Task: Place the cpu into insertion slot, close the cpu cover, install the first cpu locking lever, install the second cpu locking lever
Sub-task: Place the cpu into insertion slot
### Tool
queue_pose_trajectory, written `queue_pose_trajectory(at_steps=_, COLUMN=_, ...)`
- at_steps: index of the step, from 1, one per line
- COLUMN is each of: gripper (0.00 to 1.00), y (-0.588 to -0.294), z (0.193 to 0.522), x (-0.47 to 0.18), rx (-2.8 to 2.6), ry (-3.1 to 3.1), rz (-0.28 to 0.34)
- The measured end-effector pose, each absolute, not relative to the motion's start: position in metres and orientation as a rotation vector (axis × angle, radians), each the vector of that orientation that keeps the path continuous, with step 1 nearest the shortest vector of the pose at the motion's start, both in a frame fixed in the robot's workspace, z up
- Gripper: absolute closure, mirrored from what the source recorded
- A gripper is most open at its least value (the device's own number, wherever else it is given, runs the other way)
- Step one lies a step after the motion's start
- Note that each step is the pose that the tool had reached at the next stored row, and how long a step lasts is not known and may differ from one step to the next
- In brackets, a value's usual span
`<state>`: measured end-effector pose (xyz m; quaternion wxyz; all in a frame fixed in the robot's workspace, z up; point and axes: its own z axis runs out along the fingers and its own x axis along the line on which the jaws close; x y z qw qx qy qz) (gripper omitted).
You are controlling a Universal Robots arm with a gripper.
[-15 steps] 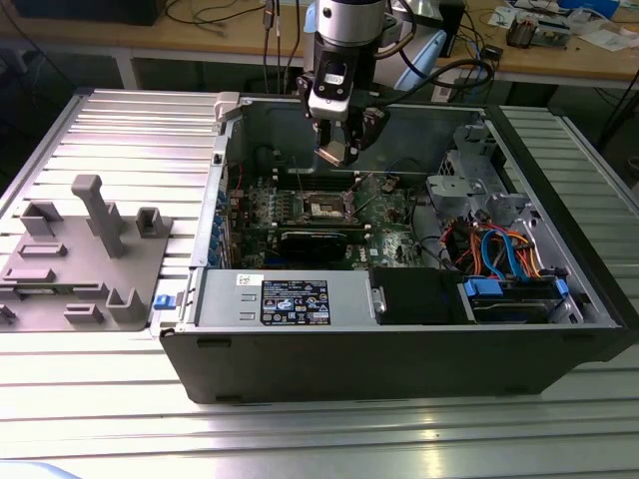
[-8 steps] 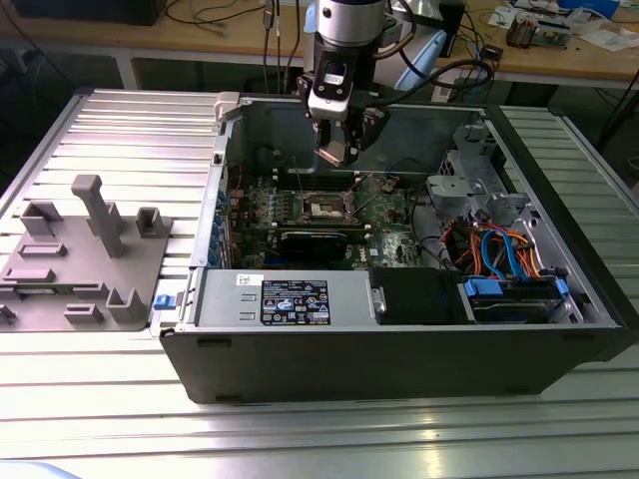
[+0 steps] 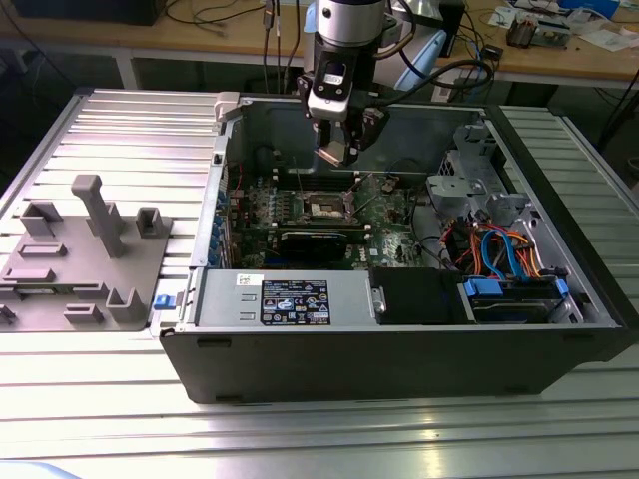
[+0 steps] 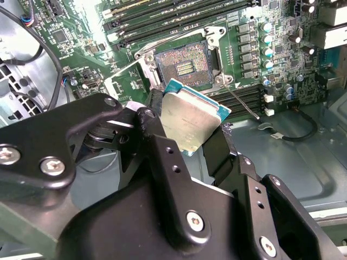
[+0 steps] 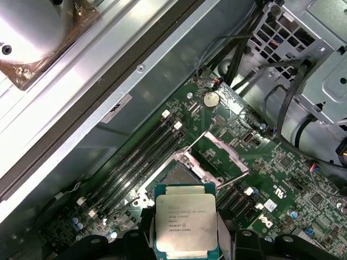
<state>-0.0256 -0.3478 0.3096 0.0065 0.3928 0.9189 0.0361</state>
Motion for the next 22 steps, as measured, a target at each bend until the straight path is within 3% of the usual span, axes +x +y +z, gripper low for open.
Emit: queue_pose_trajectory(at_steps=22, gripper=0.46, y=-0.3478, z=0.3084, x=-0.0255, rx=1.246, ry=2.867, rz=0.113)
